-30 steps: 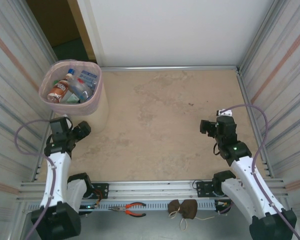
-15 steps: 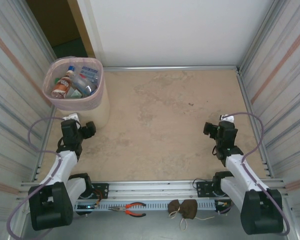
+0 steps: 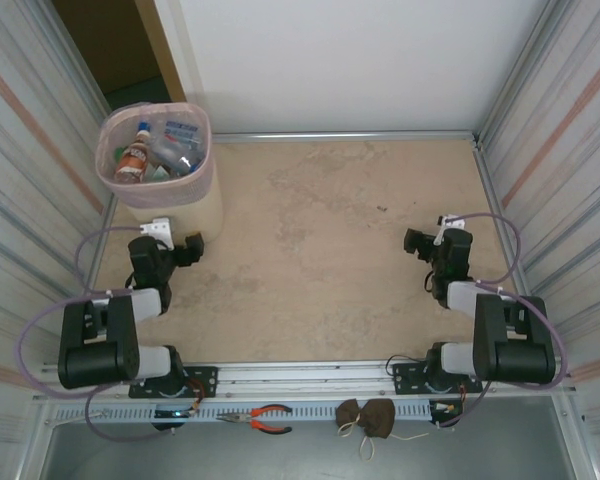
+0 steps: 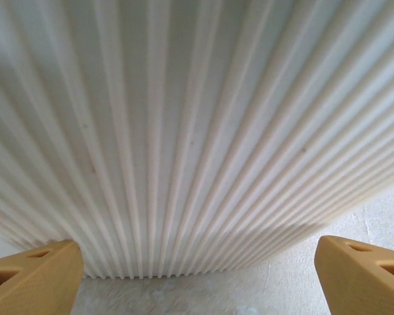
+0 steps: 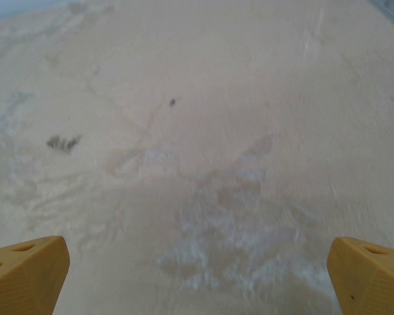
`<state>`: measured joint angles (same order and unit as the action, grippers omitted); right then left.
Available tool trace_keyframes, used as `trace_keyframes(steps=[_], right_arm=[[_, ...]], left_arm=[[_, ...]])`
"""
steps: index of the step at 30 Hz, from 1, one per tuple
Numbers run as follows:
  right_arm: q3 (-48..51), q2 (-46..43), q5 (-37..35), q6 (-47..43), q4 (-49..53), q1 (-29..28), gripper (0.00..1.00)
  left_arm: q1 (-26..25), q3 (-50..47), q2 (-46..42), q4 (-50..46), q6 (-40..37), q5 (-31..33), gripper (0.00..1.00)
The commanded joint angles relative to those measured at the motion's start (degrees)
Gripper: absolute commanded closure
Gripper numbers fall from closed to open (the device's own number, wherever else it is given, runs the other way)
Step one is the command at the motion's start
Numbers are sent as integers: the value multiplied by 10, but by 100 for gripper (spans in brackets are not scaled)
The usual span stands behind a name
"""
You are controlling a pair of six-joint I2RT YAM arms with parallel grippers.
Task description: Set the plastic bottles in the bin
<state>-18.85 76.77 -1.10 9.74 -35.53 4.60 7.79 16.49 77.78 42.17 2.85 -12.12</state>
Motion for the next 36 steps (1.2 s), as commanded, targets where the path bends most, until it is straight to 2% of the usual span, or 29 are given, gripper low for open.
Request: trace_keyframes(steps=[1, 4, 7, 9, 11, 13, 15, 17, 21, 25, 36], right_arm=[[-26, 36, 58, -10, -72, 20, 0], [-39, 72, 87, -18, -78, 23, 0], [-49, 83, 102, -31, -73, 18, 1], [-43, 92, 104, -37, -93, 15, 1], [-42, 105, 99, -47, -103, 6, 1], [-35, 117, 94, -54, -125, -1, 1], [-38, 116, 91, -55, -118, -4, 1], [-42, 115, 69, -52, -107, -7, 1], [-45, 117, 49, -48, -106, -11, 1], [-43, 116, 44, -50, -106, -13, 1], [-44, 116, 43, -51, -106, -14, 1]], left_arm=[[-9, 24, 31, 77, -35, -71, 9], [-14, 24, 58, 106, -43, -74, 8], [-21, 34, 53, 75, -51, -70, 7], [-30, 29, 65, 91, -72, -83, 7], [-35, 23, 103, 156, -77, -90, 6], [-32, 45, 83, 72, -79, -88, 6], [-39, 54, 98, 84, -87, -94, 6], [-52, 63, 88, 44, -97, -71, 2], [-59, 64, 91, 49, -99, -59, 1], [-62, 70, 91, 37, -77, 6, 1], [-70, 70, 88, 33, -79, 21, 1]])
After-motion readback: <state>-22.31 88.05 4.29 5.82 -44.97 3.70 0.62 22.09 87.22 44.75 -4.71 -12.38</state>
